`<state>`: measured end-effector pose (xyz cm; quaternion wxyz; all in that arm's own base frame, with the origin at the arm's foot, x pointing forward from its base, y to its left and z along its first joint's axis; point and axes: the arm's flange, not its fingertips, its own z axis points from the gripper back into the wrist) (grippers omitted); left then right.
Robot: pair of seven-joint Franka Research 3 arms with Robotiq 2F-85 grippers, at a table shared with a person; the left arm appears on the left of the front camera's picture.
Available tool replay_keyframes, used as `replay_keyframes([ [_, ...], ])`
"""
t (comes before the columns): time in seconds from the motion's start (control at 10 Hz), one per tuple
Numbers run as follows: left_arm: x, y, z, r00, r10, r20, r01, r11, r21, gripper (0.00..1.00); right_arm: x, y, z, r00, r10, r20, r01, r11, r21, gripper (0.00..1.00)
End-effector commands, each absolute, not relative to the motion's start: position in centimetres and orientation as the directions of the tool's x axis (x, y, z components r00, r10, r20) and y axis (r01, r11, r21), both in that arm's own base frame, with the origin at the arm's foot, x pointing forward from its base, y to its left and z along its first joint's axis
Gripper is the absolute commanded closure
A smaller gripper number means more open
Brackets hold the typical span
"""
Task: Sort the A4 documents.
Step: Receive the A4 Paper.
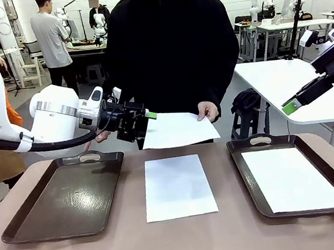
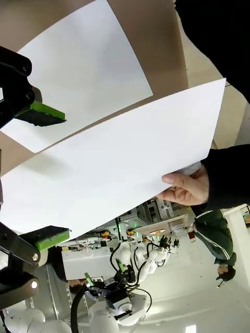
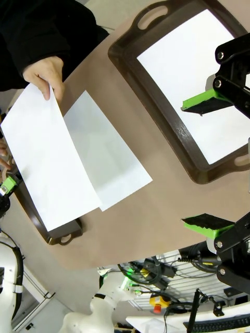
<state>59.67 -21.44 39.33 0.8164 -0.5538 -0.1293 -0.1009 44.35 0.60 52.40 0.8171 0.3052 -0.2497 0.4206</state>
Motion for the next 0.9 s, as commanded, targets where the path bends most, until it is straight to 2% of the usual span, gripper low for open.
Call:
replay_keyframes([
  [0.0, 60.6, -22.6, 39.0, 0.963, -0.002, 0.271, 0.258, 0.320, -0.912, 0.00, 44.4, 0.7, 52.3, 0.523, 0.531, 0.667, -0.838, 0.462, 0.289, 0.00],
  [0.4, 61.0, -23.8, 38.1, 0.976, 0.015, 0.217, 0.206, 0.263, -0.943, 0.00, 44.4, 0.7, 52.3, 0.523, 0.531, 0.667, -0.838, 0.462, 0.289, 0.00],
  [0.8, 60.8, -23.7, 37.6, 0.978, 0.053, 0.204, 0.185, 0.249, -0.951, 0.35, 44.4, 0.7, 52.3, 0.523, 0.531, 0.667, -0.838, 0.462, 0.289, 0.00],
])
